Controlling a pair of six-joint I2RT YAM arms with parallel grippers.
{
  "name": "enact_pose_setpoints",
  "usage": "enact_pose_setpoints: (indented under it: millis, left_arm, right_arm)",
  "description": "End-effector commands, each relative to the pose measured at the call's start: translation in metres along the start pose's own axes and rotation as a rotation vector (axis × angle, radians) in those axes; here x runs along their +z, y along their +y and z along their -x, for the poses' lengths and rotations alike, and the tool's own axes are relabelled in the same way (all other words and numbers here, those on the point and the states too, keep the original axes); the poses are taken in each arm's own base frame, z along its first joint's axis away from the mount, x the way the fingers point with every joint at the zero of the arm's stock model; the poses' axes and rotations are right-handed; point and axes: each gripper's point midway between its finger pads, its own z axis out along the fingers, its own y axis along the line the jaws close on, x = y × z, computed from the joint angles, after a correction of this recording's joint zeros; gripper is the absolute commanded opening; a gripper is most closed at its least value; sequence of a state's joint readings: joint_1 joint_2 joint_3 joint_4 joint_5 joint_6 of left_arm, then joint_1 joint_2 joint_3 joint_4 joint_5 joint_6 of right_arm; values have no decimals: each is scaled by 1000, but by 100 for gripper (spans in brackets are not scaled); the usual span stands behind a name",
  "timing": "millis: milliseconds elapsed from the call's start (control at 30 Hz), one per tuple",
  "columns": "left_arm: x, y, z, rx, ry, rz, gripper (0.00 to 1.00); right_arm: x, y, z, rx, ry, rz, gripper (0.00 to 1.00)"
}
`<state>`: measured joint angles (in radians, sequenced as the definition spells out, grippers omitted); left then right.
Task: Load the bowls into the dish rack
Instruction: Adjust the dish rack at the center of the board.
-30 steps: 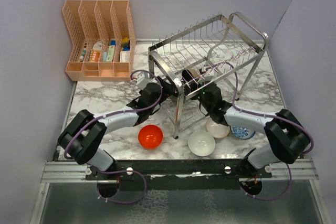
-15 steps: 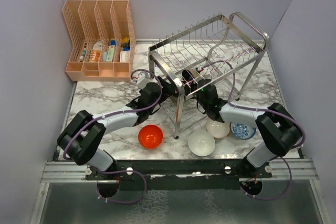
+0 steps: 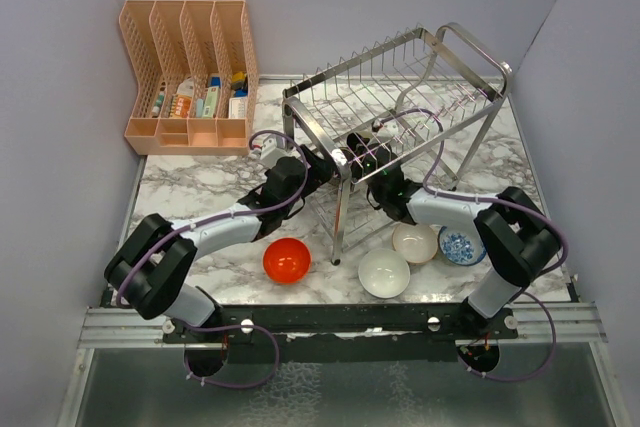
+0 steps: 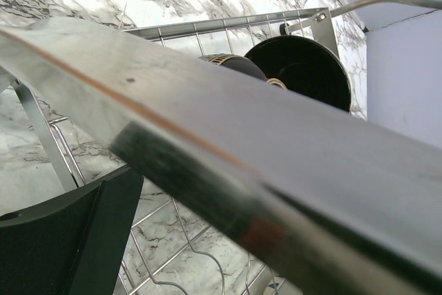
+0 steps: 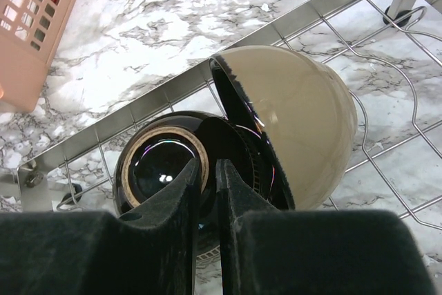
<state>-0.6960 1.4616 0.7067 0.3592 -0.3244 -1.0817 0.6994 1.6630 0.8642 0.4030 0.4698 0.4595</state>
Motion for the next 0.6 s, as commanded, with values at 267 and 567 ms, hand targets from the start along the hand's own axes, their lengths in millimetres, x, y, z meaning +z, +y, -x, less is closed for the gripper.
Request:
enact_pose_setpoints:
  millis: [267,567]
  left_arm:
    - [-12,-9,2,29,9,-27,84]
    - [-14,-11,6,26,-3,-31,84]
  right_arm:
    - [3,-61,-58,-74,162,-235,14]
    - [4,-83,-73,-58,208,-289,14]
